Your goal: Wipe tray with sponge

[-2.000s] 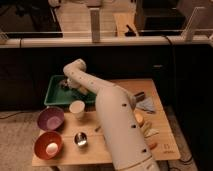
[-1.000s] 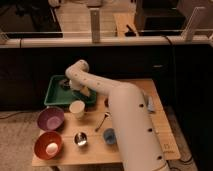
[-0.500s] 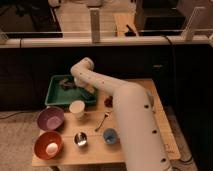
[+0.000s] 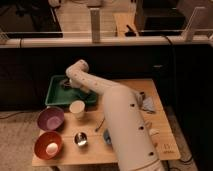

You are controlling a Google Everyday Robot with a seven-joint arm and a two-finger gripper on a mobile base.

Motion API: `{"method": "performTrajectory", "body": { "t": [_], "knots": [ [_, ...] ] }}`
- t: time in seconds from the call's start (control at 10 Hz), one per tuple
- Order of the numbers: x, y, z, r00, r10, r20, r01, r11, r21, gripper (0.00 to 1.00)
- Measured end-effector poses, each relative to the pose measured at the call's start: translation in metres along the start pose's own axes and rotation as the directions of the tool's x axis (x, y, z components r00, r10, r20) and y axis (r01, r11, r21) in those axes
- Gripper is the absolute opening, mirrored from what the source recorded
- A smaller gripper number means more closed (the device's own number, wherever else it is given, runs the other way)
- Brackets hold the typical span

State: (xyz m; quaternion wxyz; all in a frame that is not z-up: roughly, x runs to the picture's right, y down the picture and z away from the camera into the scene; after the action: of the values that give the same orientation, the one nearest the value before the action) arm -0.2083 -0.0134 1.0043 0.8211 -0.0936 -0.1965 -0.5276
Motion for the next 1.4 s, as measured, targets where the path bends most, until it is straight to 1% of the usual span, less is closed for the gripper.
{"method": "performTrajectory", "body": {
  "t": [0.1, 0.3, 0.4, 0.6, 0.7, 0.8, 1.0, 1.1, 1.3, 1.4],
  "knots": [
    [-0.005, -0.010, 0.004, 1.000, -0.017, 0.015, 0.016, 1.000, 0.010, 0.00],
    [-0.017, -0.023, 0.006, 0.998, -0.044, 0.044, 0.042, 0.999, 0.028, 0.00],
    [-0.029, -0.029, 0.006, 0.996, -0.059, 0.068, 0.056, 0.998, 0.037, 0.00],
    [-0.048, -0.036, 0.004, 0.991, -0.088, 0.100, 0.083, 0.995, 0.046, 0.00],
    [-0.053, -0.036, 0.002, 0.989, -0.096, 0.110, 0.091, 0.995, 0.048, 0.00],
    [-0.054, -0.033, -0.001, 0.989, -0.098, 0.113, 0.093, 0.995, 0.046, 0.00],
    [-0.048, -0.017, -0.011, 0.990, -0.086, 0.113, 0.082, 0.996, 0.039, 0.00],
    [-0.040, -0.003, -0.019, 0.992, -0.071, 0.105, 0.068, 0.997, 0.032, 0.00],
    [-0.029, 0.018, -0.029, 0.995, -0.042, 0.089, 0.040, 0.999, 0.016, 0.00],
    [-0.019, 0.033, -0.034, 0.997, -0.015, 0.080, 0.015, 1.000, 0.006, 0.00]
  ]
}}
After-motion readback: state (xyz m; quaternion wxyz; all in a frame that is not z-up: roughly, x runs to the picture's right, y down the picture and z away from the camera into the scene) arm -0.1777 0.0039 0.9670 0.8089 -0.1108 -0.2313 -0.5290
